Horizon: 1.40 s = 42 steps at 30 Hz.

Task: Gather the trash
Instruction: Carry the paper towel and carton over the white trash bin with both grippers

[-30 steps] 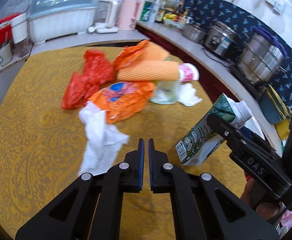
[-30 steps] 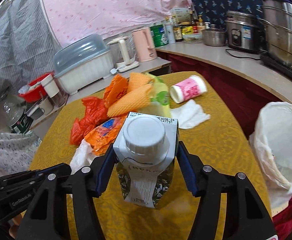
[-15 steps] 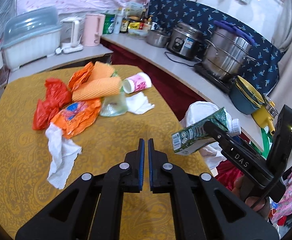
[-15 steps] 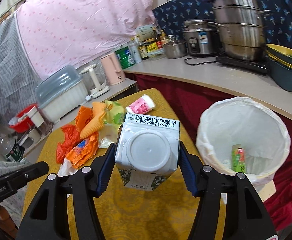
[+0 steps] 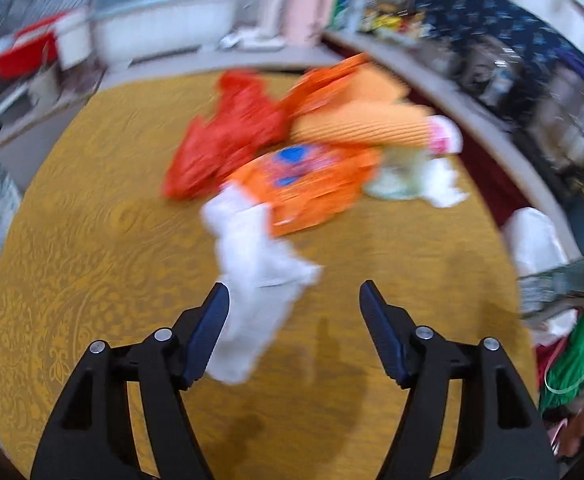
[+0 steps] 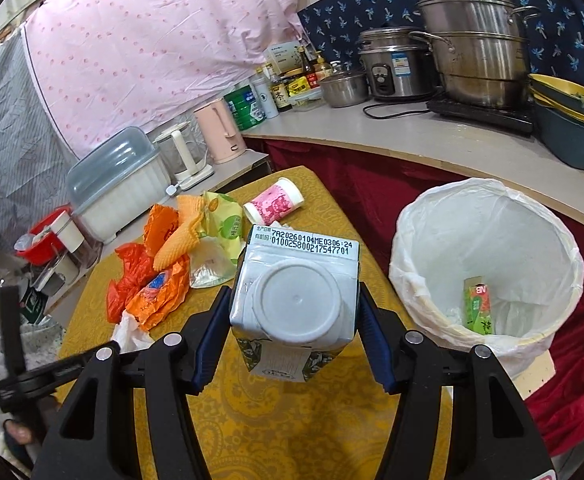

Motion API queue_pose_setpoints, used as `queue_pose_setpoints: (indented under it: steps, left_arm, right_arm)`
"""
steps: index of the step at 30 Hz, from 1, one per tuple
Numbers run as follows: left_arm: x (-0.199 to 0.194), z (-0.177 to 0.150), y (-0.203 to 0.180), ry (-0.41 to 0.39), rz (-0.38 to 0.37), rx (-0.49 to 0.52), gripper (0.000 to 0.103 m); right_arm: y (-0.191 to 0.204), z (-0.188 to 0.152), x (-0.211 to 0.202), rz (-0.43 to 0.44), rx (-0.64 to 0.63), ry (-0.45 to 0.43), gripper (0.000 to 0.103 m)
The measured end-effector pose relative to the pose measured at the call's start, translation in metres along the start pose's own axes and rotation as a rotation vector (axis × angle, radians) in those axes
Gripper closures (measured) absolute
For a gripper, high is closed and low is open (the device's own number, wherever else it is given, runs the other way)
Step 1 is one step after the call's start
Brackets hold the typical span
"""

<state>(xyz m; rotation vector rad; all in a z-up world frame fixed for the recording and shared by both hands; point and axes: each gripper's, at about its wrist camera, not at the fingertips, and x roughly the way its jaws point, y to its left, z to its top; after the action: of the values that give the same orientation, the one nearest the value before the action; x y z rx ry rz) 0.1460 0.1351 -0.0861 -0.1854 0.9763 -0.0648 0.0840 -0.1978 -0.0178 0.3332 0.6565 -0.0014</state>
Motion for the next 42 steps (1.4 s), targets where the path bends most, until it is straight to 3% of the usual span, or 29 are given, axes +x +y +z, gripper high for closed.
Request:
queue_pose_setpoints:
  steps: [5, 7, 10, 12, 14, 23, 32, 42]
  left_arm:
    - [0.033, 0.001, 0.028, 0.043, 0.020, -0.041, 0.040]
    - [0.041, 0.001, 0.031, 0.061, 0.008, -0.044, 0.047]
    - [0.045, 0.000, 0.026, 0.056, 0.019, -0.014, 0.066]
    - [0.046, -0.001, 0.024, 0.072, 0.006, 0.000, 0.088]
    - [0.043, -0.002, 0.023, 0.071, -0.002, 0.006, 0.096]
    - [-0.003, -0.004, -0.019, 0.007, -0.059, 0.078, 0.098]
    - [-0.059, -0.005, -0.094, -0.071, -0.190, 0.204, 0.098]
    - [-0.074, -0.006, -0.182, -0.084, -0.306, 0.338, 0.098]
  right_arm:
    - [0.014, 0.000, 0.014, 0.006, -0.025, 0.019, 0.045]
    - [0.017, 0.000, 0.018, 0.006, -0.030, 0.025, 0.045]
    - [0.021, -0.001, 0.023, 0.006, -0.033, 0.032, 0.045]
    - [0.023, 0.000, 0.025, 0.005, -0.039, 0.036, 0.045]
    - [0.024, 0.000, 0.026, 0.007, -0.040, 0.037, 0.045]
    - [0.021, 0.003, 0.014, 0.024, -0.030, 0.011, 0.045]
    - [0.005, 0.013, -0.014, 0.021, 0.002, -0.054, 0.045]
    - [-0.050, 0.021, -0.043, -0.055, 0.081, -0.122, 0.045]
